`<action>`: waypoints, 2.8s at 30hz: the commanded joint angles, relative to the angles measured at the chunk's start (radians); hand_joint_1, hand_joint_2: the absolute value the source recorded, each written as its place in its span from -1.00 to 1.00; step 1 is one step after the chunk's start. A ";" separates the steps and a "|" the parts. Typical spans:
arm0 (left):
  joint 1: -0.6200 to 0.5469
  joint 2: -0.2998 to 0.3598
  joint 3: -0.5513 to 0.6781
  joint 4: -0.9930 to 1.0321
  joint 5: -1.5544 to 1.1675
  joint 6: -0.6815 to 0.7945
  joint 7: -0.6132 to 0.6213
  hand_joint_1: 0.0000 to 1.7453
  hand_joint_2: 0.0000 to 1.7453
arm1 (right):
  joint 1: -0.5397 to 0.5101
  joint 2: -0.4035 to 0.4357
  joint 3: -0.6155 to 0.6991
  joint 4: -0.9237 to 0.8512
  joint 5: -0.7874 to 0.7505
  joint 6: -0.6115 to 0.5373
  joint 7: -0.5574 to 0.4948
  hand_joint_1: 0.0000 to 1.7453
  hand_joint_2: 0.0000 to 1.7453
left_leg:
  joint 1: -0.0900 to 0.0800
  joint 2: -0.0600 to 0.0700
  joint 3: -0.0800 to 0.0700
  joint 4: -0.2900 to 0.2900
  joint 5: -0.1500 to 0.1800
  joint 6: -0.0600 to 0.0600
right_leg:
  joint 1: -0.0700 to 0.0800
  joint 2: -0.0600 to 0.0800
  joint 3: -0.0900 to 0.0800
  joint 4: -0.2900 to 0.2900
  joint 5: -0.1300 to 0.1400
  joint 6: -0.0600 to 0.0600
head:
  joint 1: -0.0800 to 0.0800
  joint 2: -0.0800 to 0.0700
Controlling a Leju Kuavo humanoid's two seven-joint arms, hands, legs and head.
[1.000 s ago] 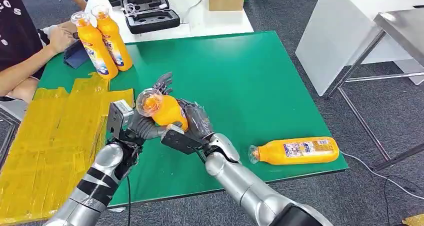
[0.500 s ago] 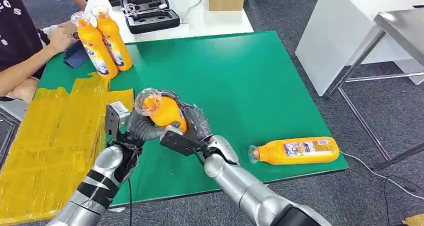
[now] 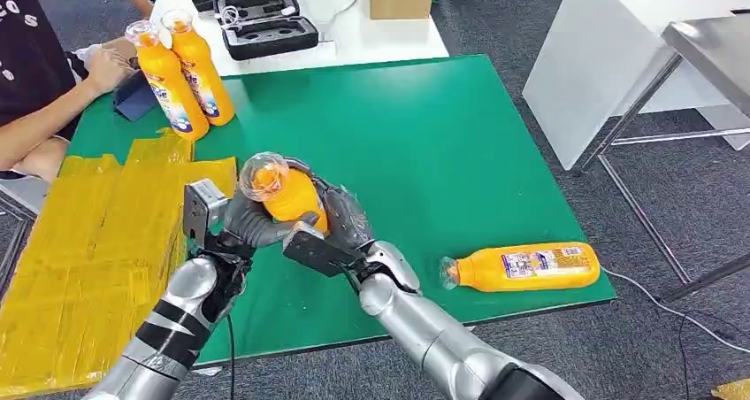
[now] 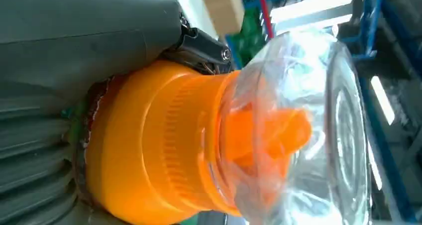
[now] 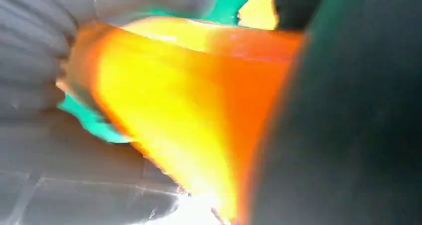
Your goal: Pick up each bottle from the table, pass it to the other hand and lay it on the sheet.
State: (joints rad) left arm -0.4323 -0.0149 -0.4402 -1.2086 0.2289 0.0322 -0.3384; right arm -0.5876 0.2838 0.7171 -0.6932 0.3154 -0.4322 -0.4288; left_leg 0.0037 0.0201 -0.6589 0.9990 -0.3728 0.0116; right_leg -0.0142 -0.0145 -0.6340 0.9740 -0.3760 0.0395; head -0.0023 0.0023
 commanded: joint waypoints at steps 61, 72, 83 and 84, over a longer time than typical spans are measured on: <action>-0.306 0.124 0.287 0.844 -1.561 0.295 0.583 -1.00 1.00 | 0.508 -0.265 -0.538 -1.032 0.113 0.160 0.098 -1.00 1.00 | 0.001 -0.001 0.006 0.000 -0.003 -0.001 | 0.000 0.001 0.006 0.000 -0.002 -0.002 | 0.000 0.000; -0.256 0.109 0.408 0.777 -1.416 0.525 0.402 -1.00 1.00 | 0.482 -0.292 -0.500 -0.972 0.173 0.132 0.109 -1.00 1.00 | 0.001 0.000 0.008 0.000 -0.003 -0.001 | 0.001 0.002 0.008 -0.001 -0.002 -0.002 | 0.000 0.000; 0.057 0.083 0.445 0.188 -0.851 0.224 0.066 -1.00 1.00 | 0.494 -0.546 -0.414 -0.915 0.298 0.369 0.210 -1.00 1.00 | 0.000 0.000 0.007 0.000 -0.004 0.000 | -0.001 0.003 0.008 -0.002 -0.002 -0.001 | -0.001 0.000; 0.051 0.086 0.441 0.196 -0.849 0.220 0.069 -1.00 1.00 | 0.492 -0.543 -0.416 -0.915 0.298 0.369 0.209 -1.00 1.00 | -0.001 0.000 0.005 0.000 -0.004 0.000 | -0.001 0.002 0.006 -0.001 -0.002 -0.001 | 0.000 0.000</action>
State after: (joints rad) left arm -0.5057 0.0816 -0.0114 -0.7293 -0.6750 0.3130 -0.2800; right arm -0.0608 -0.1127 0.2457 -1.7193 0.6317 -0.1074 -0.2094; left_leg 0.0023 0.0203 -0.6583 0.9989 -0.3741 0.0112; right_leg -0.0158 -0.0140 -0.6332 0.9735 -0.3762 0.0394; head -0.0019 0.0023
